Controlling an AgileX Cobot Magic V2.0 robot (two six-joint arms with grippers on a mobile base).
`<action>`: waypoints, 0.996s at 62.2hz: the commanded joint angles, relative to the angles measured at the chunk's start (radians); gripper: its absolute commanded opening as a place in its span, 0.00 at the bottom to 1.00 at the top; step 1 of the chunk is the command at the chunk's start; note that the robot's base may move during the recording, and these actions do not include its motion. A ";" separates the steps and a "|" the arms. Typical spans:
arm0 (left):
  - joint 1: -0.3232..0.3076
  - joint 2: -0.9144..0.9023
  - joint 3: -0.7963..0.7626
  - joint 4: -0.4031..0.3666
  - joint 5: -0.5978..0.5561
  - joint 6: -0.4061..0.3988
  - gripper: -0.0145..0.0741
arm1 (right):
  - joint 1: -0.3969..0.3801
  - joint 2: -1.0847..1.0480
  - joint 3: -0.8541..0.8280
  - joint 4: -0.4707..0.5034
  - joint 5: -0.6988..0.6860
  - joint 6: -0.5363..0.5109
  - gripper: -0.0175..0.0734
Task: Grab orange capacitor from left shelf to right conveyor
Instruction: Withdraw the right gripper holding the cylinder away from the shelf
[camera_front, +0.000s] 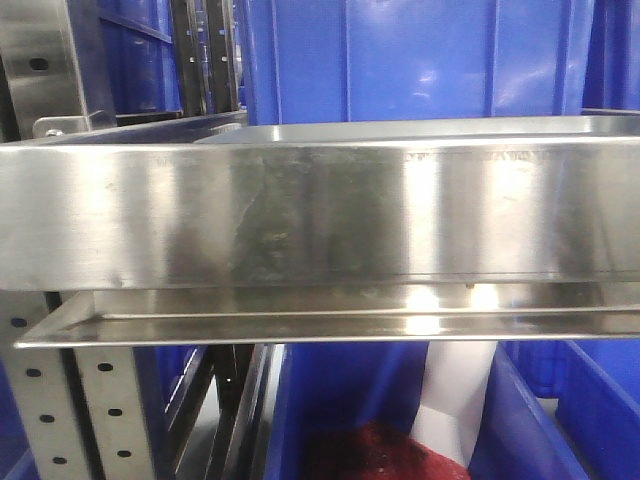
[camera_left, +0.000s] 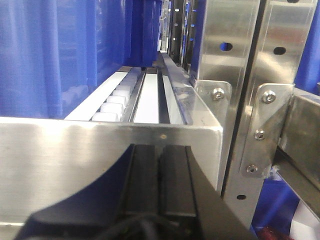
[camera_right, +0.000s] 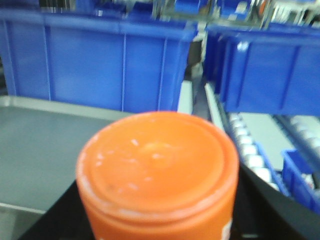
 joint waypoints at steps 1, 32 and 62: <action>0.002 -0.011 -0.004 -0.002 -0.091 -0.002 0.02 | -0.005 -0.053 -0.029 -0.003 -0.061 -0.010 0.31; 0.002 -0.011 -0.004 -0.002 -0.091 -0.002 0.02 | -0.005 -0.116 -0.031 -0.003 -0.102 -0.009 0.31; 0.002 -0.011 -0.004 -0.002 -0.091 -0.002 0.02 | -0.005 -0.116 -0.031 -0.003 -0.102 -0.009 0.31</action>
